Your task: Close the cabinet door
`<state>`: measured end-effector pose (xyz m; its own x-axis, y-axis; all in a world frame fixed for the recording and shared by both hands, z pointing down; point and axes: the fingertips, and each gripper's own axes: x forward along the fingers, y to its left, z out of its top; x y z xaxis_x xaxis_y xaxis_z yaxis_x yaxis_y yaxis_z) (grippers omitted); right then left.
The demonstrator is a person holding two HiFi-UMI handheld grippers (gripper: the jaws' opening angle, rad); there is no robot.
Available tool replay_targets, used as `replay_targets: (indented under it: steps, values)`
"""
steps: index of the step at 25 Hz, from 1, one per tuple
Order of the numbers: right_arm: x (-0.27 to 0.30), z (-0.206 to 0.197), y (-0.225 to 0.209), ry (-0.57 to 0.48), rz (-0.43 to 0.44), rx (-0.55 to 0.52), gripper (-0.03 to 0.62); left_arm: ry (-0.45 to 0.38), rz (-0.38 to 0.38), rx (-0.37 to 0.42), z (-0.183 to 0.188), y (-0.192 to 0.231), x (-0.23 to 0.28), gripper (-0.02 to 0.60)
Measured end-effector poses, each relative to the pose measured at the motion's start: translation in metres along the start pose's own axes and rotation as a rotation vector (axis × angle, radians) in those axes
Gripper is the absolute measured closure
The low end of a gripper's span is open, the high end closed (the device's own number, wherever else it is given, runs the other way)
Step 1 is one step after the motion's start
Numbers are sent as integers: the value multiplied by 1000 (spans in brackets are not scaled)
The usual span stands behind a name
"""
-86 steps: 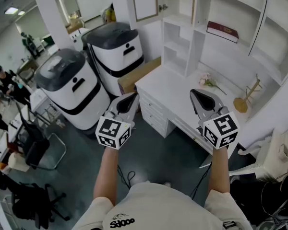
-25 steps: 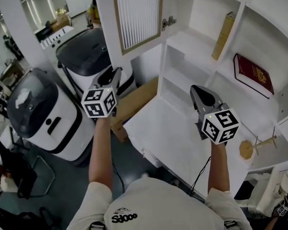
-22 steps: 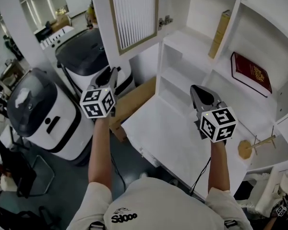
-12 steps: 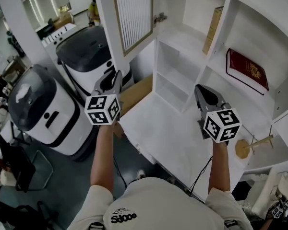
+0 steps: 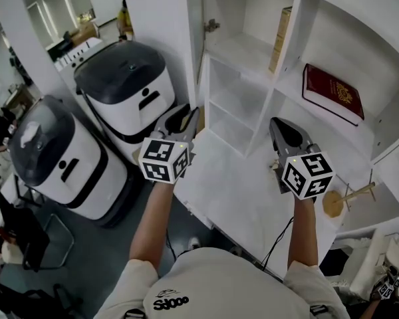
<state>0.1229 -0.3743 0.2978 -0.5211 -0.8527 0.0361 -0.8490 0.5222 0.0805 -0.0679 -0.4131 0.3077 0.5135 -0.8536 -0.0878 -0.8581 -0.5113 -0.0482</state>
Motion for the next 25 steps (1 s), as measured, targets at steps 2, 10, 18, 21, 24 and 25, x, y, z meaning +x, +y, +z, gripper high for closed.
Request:
replay_targets:
  steps: [2, 10, 18, 21, 24, 25]
  values:
    - [-7, 0, -5, -2, -15, 5, 592, 9, -59, 20, 0, -20, 14, 470]
    - [-38, -3, -29, -11, -112, 32, 592, 15, -192, 2, 1, -79, 74, 447]
    - [-74, -26, -67, 22, -234, 59, 592, 9, -229, -29, 2, -103, 118, 456]
    - [-82, -28, -78, 26, -262, 58, 592, 18, -229, -25, 1, -110, 133, 457]
    - [-86, -28, -86, 26, -281, 59, 592, 20, -231, -23, 0, -116, 146, 460]
    - [-87, -28, -88, 27, -284, 58, 592, 20, -233, -22, 0, -117, 151, 460]
